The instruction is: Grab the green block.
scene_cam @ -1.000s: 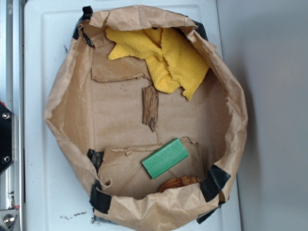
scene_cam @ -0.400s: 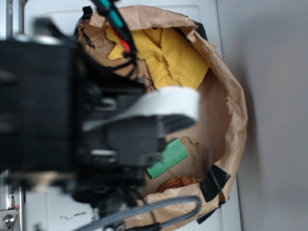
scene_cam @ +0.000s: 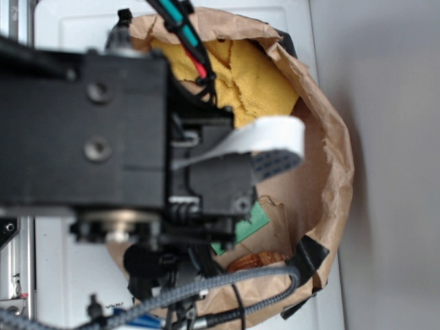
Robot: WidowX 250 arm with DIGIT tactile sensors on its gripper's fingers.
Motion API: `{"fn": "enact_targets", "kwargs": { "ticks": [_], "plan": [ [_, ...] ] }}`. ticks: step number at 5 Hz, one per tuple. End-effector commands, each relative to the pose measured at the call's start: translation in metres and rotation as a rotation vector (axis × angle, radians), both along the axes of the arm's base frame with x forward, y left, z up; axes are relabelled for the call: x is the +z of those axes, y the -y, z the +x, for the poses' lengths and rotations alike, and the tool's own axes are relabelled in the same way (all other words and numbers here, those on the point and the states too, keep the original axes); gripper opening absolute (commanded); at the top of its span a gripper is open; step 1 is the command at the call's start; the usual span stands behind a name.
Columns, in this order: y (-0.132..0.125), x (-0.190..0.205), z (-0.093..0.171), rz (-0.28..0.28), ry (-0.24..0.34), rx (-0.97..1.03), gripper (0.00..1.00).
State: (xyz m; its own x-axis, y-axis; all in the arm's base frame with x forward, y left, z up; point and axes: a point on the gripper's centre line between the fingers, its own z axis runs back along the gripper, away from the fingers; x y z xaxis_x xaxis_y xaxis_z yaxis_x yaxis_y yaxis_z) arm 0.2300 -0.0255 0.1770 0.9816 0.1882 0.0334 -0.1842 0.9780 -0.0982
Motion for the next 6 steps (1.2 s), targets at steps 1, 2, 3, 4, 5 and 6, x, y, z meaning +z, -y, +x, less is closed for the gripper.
{"fn": "enact_targets", "kwargs": {
  "ticks": [1, 2, 3, 4, 5, 6],
  "plan": [
    [-0.021, -0.02, 0.006, 0.038, 0.013, 0.243, 1.0],
    [-0.036, -0.048, 0.013, 0.053, 0.001, 0.345, 1.0],
    [-0.035, -0.078, 0.017, 0.072, 0.02, 0.394, 1.0],
    [-0.027, -0.104, 0.034, 0.062, 0.066, 0.394, 1.0],
    [-0.017, -0.104, 0.052, -0.032, 0.052, 0.371, 1.0],
    [-0.006, -0.112, 0.073, -0.027, 0.05, 0.429, 1.0]
  ]
}}
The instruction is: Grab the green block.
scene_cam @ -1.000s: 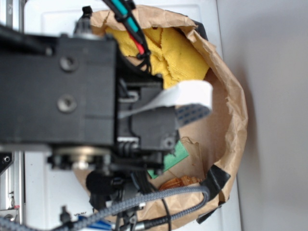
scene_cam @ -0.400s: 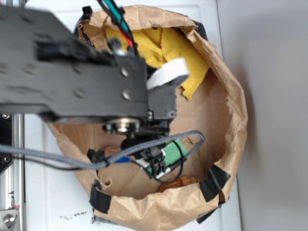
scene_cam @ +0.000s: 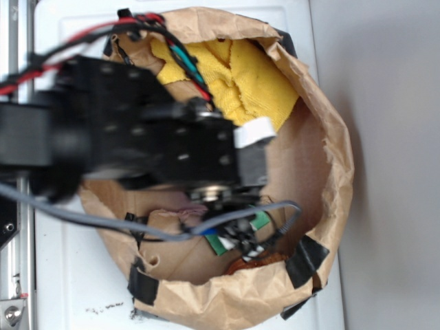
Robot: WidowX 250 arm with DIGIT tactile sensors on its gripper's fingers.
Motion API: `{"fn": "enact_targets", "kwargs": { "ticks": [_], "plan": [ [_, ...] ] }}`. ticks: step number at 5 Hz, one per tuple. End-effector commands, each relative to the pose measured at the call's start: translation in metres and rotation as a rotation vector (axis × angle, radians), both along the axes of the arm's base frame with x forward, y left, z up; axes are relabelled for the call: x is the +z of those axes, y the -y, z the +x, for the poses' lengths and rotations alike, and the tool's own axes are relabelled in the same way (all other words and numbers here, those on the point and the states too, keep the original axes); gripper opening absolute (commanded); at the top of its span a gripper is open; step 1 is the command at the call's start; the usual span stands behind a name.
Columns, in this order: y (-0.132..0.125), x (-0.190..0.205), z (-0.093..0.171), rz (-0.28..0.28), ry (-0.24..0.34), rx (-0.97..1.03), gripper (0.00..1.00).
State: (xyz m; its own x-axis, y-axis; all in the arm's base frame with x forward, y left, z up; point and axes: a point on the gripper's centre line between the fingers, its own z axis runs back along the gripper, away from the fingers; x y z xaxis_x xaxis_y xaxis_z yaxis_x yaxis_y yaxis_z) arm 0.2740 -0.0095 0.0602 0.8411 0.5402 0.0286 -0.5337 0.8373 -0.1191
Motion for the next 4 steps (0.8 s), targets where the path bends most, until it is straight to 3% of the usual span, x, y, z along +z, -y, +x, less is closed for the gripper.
{"fn": "enact_targets", "kwargs": {
  "ticks": [1, 3, 4],
  "plan": [
    [0.02, -0.003, 0.034, 0.047, 0.085, 0.013, 1.0],
    [0.045, -0.049, 0.023, 0.142, 0.013, -0.025, 1.0],
    [0.044, -0.052, 0.015, 0.149, -0.009, -0.005, 0.0]
  ]
}}
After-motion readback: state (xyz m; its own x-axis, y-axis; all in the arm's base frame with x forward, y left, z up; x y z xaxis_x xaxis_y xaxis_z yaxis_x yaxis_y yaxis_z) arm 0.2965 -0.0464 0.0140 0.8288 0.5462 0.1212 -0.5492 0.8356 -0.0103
